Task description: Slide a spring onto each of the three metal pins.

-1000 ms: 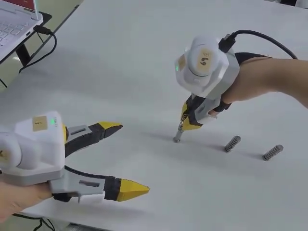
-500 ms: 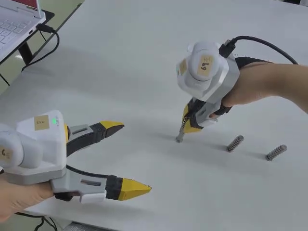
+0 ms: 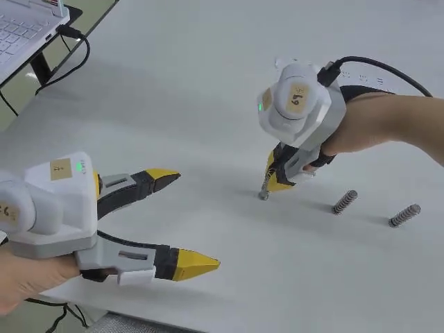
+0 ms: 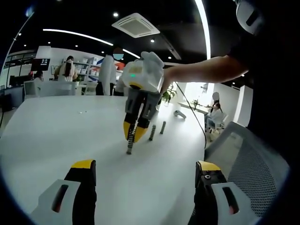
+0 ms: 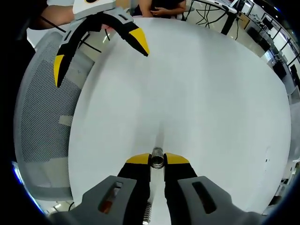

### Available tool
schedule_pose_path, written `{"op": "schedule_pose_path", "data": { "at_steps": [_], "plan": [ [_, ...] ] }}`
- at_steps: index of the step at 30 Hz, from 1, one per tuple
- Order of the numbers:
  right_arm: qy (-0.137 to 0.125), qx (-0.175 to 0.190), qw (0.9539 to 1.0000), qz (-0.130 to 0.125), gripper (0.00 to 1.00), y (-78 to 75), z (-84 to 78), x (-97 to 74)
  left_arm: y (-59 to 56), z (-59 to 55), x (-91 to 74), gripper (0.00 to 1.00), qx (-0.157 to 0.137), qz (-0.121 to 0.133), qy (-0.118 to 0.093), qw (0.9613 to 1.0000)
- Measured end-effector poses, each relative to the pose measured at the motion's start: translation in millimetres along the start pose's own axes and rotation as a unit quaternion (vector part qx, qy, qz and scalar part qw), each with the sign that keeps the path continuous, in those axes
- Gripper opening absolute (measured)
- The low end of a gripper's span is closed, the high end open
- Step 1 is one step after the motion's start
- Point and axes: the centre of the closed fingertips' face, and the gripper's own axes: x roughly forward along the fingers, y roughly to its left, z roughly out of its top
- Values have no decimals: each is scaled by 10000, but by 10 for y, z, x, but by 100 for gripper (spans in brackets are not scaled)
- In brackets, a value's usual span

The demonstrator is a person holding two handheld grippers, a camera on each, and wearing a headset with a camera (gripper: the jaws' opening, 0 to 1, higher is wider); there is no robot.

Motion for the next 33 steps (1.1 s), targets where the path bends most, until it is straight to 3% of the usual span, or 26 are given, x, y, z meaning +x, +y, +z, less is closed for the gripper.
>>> {"op": "schedule_pose_path", "data": {
  "at_steps": [33],
  "plan": [
    [-20,-13,10000,-25,8,-26,-47,153,21,-1,45,82,-60,-9,-8,10000]
  ]
}}
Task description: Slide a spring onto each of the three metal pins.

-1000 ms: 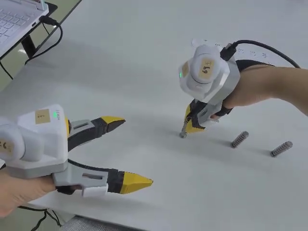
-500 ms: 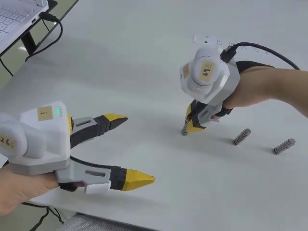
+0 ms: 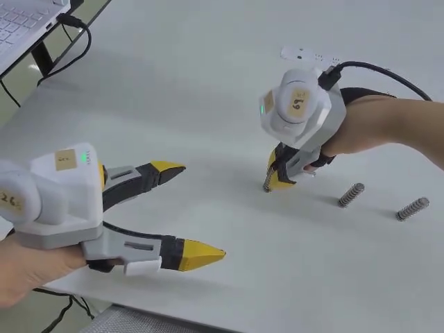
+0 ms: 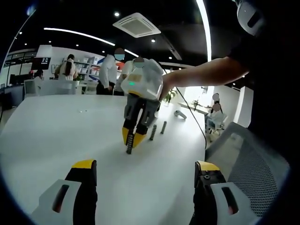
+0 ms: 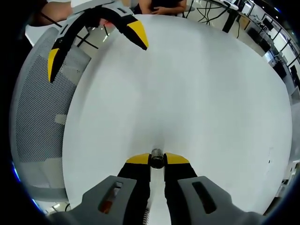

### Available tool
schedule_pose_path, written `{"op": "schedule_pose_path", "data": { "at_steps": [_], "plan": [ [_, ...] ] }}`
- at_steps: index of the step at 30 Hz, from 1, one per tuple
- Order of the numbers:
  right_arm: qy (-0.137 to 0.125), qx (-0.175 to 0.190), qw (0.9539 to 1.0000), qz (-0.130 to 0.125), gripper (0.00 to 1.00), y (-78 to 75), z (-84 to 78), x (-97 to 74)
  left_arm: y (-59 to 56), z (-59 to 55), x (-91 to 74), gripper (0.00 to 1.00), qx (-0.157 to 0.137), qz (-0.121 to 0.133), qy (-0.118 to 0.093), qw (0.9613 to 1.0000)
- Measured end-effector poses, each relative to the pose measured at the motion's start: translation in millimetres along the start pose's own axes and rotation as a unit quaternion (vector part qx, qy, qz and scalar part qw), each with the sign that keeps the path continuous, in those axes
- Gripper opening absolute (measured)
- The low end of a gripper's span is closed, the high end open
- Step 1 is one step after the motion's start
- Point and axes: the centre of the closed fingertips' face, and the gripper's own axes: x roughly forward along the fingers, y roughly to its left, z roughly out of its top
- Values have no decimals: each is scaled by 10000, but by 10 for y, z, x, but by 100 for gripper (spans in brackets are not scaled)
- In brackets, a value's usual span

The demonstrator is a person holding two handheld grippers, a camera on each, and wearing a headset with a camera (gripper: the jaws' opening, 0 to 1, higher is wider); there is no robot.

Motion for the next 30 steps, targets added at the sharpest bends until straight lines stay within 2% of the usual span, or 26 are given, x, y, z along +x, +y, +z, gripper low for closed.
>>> {"op": "schedule_pose_path", "data": {
  "at_steps": [5,11,17,20,30],
  "plan": [
    [-66,24,10000,-2,8,13,12,4,0,6,-1,82,5,11,-9,10000],
    [-72,-2,10000,-13,9,-40,13,26,-4,9,2,82,7,4,-6,10000],
    [56,-101,9999,-55,12,-23,-39,44,11,5,-14,79,28,10,25,10000],
    [-11,-38,10000,2,13,6,-18,34,22,16,-24,79,14,24,3,10000],
    [-115,-37,9999,-76,16,-42,13,-5,30,30,-13,80,25,-4,12,10000]
  ]
}}
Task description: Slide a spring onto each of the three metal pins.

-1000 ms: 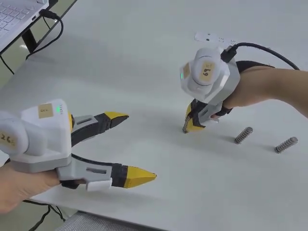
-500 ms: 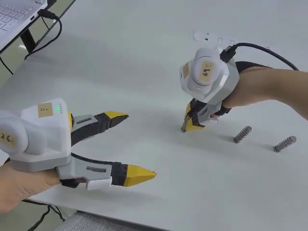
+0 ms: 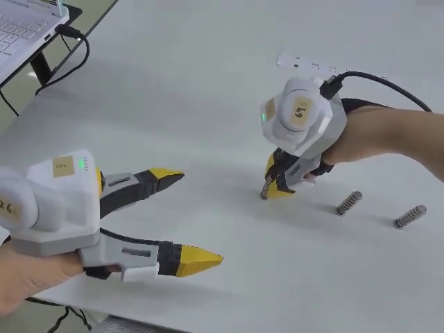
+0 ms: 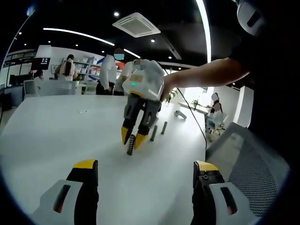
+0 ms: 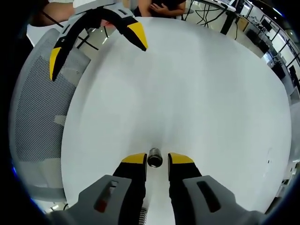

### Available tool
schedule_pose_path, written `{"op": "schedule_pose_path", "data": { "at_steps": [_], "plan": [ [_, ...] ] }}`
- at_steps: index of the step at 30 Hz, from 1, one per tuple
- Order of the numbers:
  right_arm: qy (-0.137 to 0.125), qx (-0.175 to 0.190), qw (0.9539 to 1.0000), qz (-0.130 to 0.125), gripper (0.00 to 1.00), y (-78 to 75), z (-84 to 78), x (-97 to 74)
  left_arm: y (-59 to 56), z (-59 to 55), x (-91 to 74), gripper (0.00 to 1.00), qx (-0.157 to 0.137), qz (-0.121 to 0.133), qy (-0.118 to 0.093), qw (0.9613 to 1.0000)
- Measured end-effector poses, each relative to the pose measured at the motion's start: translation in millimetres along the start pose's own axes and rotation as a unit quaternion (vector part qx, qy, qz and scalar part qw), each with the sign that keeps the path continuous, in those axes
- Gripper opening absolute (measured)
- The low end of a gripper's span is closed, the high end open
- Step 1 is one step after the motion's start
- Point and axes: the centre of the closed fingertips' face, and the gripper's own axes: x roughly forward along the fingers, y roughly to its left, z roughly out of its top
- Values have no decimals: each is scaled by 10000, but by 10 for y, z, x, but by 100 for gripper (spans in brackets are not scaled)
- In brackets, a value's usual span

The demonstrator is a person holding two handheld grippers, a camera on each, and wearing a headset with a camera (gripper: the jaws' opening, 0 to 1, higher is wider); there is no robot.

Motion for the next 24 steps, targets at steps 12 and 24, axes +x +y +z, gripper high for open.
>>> {"op": "schedule_pose_path", "data": {
  "at_steps": [12,24],
  "plan": [
    [-145,61,9999,-43,23,-9,36,-51,-39,-19,10,80,-5,-57,51,10000],
    [-585,357,9974,-235,31,-43,45,-204,-21,52,16,81,36,0,20,10000]
  ]
}}
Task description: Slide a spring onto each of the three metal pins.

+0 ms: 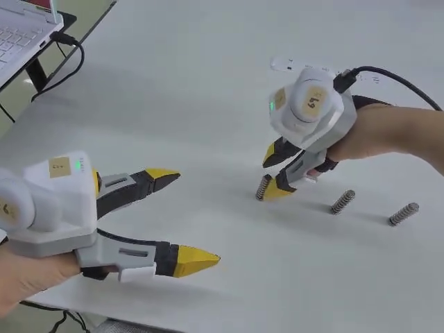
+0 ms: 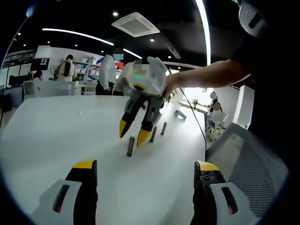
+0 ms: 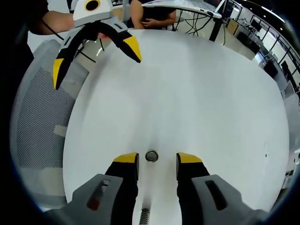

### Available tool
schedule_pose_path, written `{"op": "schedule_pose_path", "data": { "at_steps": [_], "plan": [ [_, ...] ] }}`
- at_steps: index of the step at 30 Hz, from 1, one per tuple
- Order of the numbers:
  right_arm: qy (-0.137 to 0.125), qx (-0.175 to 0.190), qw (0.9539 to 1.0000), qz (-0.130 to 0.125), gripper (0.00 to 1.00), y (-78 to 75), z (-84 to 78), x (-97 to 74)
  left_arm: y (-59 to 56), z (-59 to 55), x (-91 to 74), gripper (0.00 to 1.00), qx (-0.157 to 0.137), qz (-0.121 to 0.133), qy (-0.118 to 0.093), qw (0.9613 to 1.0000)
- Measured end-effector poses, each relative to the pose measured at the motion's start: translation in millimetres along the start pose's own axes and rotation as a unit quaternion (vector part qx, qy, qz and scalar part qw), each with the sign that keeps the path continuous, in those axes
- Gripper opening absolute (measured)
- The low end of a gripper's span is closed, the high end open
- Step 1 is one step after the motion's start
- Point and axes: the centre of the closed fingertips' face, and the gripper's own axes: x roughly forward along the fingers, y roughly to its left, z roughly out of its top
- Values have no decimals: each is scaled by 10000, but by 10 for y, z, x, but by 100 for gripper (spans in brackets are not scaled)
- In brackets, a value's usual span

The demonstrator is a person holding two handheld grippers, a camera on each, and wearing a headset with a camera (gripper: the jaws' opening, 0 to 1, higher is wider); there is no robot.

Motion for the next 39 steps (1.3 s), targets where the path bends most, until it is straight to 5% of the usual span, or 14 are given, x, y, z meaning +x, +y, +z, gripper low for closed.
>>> {"op": "schedule_pose_path", "data": {
  "at_steps": [9,23,34,39],
  "plan": [
    [-394,201,9989,-126,34,32,-10,-137,11,106,77,82,136,-42,51,9999],
    [-1193,520,9903,-489,38,54,-36,-418,-71,271,262,82,304,-161,114,9993],
    [-2052,776,9714,-907,44,95,-51,-732,-85,355,315,83,385,-153,166,9990],
    [-2638,1051,9519,-1147,53,142,-68,-919,-94,369,358,85,393,-140,182,9990]
  ]
}}
